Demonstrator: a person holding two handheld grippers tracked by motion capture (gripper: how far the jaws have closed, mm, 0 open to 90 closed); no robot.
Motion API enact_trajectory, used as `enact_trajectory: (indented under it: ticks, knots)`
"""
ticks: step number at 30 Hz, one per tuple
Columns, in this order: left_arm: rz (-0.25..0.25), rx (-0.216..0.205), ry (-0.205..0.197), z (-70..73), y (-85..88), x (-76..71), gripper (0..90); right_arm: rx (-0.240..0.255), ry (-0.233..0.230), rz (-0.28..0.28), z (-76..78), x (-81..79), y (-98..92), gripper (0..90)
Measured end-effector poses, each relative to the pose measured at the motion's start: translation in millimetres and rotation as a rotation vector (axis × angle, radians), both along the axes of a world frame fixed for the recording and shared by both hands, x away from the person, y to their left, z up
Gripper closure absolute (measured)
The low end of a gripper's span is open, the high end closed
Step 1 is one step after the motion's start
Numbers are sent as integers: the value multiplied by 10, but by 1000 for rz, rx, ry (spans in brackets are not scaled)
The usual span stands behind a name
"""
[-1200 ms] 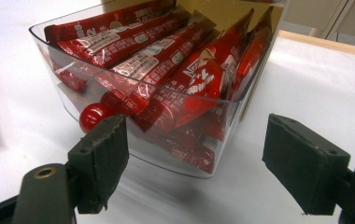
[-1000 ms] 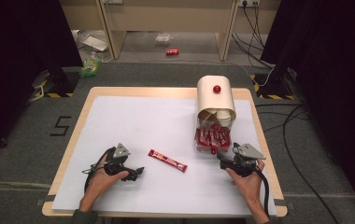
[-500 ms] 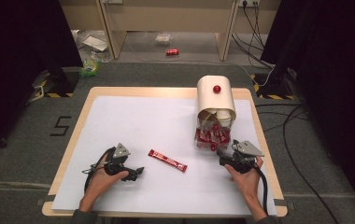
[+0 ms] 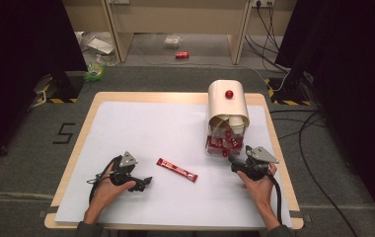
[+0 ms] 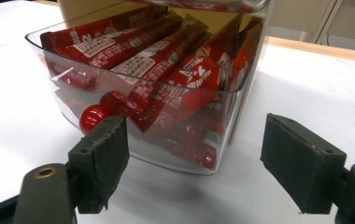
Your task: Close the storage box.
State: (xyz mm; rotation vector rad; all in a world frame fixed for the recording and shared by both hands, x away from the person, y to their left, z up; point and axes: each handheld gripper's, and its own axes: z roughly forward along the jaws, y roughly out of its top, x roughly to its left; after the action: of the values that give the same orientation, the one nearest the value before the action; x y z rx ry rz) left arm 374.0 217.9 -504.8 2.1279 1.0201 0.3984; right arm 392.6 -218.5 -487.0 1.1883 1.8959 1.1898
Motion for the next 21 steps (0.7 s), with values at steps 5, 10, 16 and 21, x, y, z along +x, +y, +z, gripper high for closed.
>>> enact_trajectory:
  ticks: [5, 10, 16, 21]
  knots:
    - [0, 0, 0, 0, 0, 0, 0, 8, 2, -5, -7, 23, 3, 239]
    - [0, 0, 0, 0, 0, 0, 0, -7, 9, -3, 6, 52, 3, 230]
    - [0, 0, 0, 0, 0, 0, 0, 7, 22, -6, 6, 111, 13, 233]
    - [0, 0, 0, 0, 0, 0, 0, 15, 23, -11, 0, 144, 18, 236]
